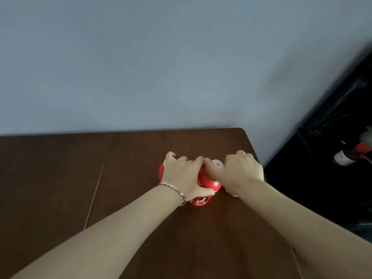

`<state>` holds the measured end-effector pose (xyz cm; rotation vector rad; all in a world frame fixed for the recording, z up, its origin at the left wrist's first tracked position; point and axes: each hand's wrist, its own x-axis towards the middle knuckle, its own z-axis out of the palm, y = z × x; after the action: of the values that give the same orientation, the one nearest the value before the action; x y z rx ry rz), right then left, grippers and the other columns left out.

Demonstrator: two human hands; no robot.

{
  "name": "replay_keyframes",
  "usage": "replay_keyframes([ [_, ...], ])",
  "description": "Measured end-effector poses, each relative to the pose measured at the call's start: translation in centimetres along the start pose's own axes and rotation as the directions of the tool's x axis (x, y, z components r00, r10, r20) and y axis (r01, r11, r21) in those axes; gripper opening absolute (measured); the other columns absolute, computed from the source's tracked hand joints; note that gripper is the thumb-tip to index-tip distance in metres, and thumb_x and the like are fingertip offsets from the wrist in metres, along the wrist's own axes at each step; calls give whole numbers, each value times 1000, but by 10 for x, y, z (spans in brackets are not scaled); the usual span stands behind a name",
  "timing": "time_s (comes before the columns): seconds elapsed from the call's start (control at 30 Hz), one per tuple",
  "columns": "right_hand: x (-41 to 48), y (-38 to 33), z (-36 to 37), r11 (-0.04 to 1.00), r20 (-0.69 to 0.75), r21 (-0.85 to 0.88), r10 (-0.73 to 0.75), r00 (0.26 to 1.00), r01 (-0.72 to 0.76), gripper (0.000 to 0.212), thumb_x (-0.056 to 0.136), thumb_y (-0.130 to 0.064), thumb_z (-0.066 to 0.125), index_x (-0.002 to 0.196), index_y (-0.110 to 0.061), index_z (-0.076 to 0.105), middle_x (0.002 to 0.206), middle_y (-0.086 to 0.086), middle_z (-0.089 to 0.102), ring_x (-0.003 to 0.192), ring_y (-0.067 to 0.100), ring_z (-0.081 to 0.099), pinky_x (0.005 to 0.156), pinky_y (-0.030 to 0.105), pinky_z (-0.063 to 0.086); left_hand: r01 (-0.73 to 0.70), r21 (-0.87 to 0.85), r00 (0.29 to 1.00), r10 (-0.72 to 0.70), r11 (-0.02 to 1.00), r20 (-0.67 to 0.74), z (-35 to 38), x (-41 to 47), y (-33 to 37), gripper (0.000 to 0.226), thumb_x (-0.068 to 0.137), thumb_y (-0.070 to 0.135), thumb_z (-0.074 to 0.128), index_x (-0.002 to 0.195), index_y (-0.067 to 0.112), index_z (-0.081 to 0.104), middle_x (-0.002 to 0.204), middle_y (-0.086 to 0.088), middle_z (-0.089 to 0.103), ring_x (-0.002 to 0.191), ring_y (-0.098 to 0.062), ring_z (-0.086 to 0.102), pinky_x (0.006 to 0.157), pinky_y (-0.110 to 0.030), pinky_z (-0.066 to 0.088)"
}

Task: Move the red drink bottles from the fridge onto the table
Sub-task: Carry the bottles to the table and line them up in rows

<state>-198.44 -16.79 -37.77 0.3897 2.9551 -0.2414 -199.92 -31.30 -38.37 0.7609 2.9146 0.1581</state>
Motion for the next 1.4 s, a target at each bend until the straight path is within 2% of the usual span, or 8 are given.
replay_keyframes([
  [0.13,4,28,-11,935,79,342,74,994,-97,65,78,-72,37,73,-13,63,82,5,67,68,18,62,54,28,46,4,6,995,-4,1000,95,-3,2,-1,67,62,69,59,112,28,44,98,10,65,103,-18,56,104,-47,18],
  [0.37,10,31,-9,927,22,367,-86,996,72,7,81,-23,59,87,-22,56,108,-2,39,101,19,50,73,30,49,-59,135,963,21,989,267,-10,2,-2,83,61,65,67,131,38,33,119,5,59,123,-21,44,108,-53,11],
  [0.73,-11,50,8,890,67,453,-92,994,51,85,68,-29,81,135,-32,31,138,-2,43,121,22,49,91,35,49,-24,193,977,-18,981,213,-20,8,2,67,58,54,75,116,34,48,94,4,66,112,-17,54,104,-51,-24],
  [0.87,-10,47,18,879,-32,474,-32,999,43,72,67,-33,81,125,-30,39,126,-2,53,110,21,56,84,32,50,-7,85,997,0,996,78,-16,12,5,57,63,40,76,109,26,44,50,9,44,84,-21,64,110,-36,-15],
  [1.1,-4,50,26,813,-136,582,62,989,29,66,67,-30,80,121,-28,42,119,-2,55,97,17,57,75,29,46,-20,14,998,19,1000,56,-12,28,17,65,73,31,73,125,18,35,59,8,41,84,-22,61,115,-39,2],
  [1.2,-3,49,29,837,-126,548,71,989,10,70,68,-33,79,125,-27,39,123,-1,53,102,21,58,74,29,44,-3,81,997,-3,997,73,-11,24,12,80,71,44,72,133,20,28,96,-1,62,113,-25,52,114,-47,2],
  [1.27,-4,49,31,848,-128,529,67,989,11,75,70,-33,79,131,-27,35,130,0,50,109,23,57,78,30,45,81,191,991,-100,978,93,-13,21,0,102,60,54,76,139,24,19,137,-6,45,133,-31,31,110,-54,9],
  [1.4,-8,48,35,867,-130,498,62,990,11,83,72,-38,77,138,-22,28,139,0,42,112,25,56,77,31,45,386,-91,904,-357,918,236,-20,11,-39,84,62,47,77,132,26,35,135,-2,45,119,-29,47,95,-39,40],
])
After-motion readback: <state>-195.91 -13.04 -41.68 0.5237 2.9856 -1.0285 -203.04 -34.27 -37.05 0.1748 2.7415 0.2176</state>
